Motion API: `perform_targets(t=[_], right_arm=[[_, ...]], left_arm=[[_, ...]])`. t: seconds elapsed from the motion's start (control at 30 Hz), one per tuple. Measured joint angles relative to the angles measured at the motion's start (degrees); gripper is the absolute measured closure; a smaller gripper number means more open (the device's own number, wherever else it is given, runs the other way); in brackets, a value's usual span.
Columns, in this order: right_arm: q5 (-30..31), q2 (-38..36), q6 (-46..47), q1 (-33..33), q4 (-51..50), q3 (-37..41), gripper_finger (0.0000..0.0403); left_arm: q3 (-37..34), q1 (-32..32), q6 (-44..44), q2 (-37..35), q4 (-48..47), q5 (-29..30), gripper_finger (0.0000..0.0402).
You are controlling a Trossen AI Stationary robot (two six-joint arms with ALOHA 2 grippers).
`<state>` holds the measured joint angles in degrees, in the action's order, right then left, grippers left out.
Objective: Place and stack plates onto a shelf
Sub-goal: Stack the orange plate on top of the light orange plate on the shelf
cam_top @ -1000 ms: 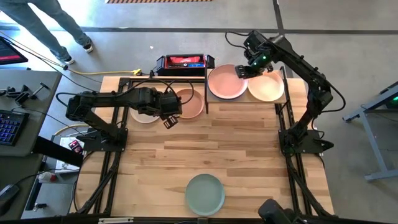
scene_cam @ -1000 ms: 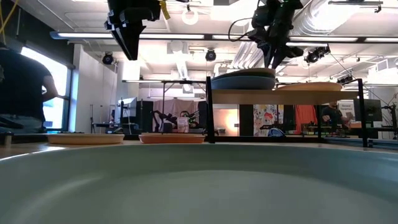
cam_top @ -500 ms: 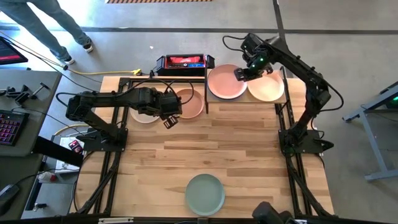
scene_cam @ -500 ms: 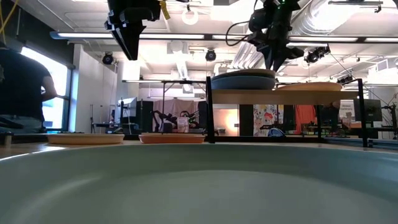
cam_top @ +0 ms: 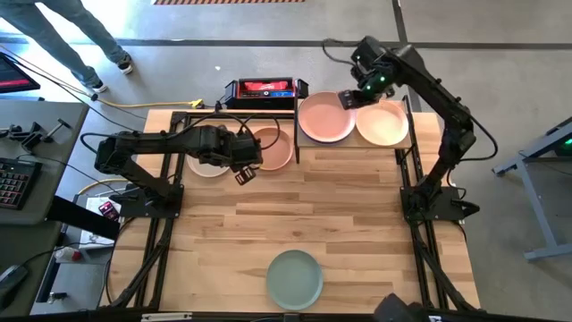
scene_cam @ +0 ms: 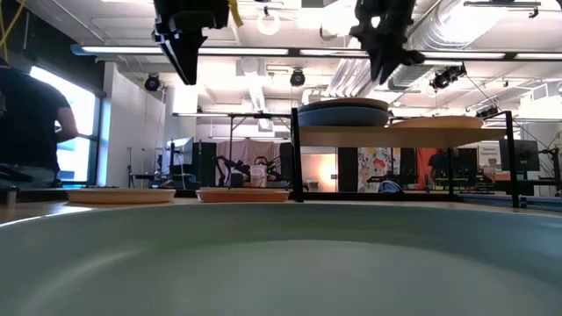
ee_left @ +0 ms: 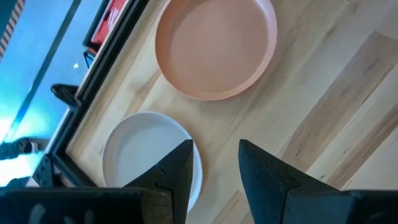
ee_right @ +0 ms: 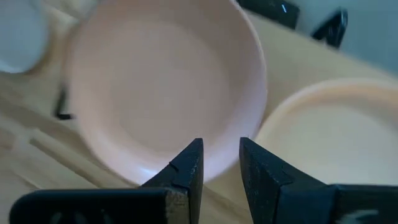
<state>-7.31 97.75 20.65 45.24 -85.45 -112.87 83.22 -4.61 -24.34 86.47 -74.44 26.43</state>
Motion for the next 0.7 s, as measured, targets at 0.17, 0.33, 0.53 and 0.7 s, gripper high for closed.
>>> perform_targets(t=[0.17, 0.33, 0.53, 0.7], right_arm=[[-2.58, -0.01, -3.91, -1.81, -0.79, -6.98, 0.0320], [-3.21, -0.01, -8.63, -3.03, -2.67, -13.07, 0.0320], [-3.20, -0.01, -14.43, -3.31, -4.56, -18.58, 0.0320], [-3.18, -0.04, -18.22, -3.31, -4.58, -19.87, 0.0320]], left_arm=[[-0.02, -0.90, 7.96, 0.01, 3.32, -0.67, 0.0286], [-0.02, -3.02, 14.86, 0.01, 5.11, -1.66, 0.0286], [-0.03, -6.78, 24.61, 1.10, 6.89, -6.51, 0.0286], [-0.02, -9.97, 32.12, 4.33, 8.66, -11.60, 0.0286]])
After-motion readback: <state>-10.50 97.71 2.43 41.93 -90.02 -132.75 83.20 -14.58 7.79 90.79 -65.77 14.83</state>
